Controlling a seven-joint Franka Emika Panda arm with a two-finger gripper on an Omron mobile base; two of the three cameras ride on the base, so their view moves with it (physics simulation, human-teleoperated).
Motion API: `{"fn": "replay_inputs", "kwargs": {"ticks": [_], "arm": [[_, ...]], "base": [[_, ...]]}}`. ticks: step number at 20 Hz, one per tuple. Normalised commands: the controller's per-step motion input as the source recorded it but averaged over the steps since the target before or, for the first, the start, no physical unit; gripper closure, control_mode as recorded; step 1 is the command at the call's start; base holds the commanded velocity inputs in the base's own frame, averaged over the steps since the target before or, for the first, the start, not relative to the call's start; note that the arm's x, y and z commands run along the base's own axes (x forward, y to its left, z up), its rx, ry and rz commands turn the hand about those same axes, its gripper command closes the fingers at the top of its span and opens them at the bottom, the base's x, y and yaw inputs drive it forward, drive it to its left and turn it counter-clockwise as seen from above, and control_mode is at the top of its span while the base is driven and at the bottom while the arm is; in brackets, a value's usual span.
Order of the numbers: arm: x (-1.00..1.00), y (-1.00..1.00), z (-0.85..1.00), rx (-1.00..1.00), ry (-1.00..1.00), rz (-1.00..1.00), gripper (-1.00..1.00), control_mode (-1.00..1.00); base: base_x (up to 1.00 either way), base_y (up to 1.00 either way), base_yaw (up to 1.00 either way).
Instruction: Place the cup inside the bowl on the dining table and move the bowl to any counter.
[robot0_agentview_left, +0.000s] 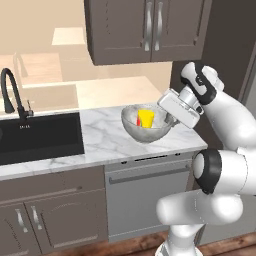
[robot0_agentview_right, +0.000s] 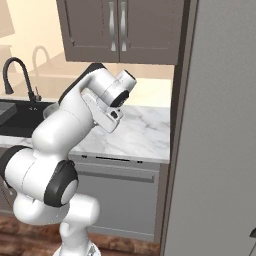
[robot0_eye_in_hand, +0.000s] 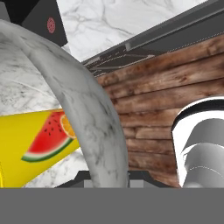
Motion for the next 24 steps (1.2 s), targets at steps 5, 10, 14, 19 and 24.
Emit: {"fn": "replay_inputs", "kwargs": {"ticks": [5, 10, 14, 19, 24], "arm": [[0.0, 0.0, 0.0, 0.0, 0.0, 0.0, 1.0, 1.0], [0.0, 0.0, 0.0, 0.0, 0.0, 0.0, 1.0, 1.0], [0.0, 0.0, 0.0, 0.0, 0.0, 0.0, 1.0, -1.0], [0.0, 0.0, -0.06, 0.0, 0.0, 0.0, 1.0, -1.0], [0.0, 0.0, -0.36, 0.02, 0.0, 0.0, 1.0, -1.0]], "base": [[0.0, 0.0, 0.0], [0.0, 0.0, 0.0], [0.0, 0.0, 0.0], [0.0, 0.0, 0.0], [0.0, 0.0, 0.0]]}}
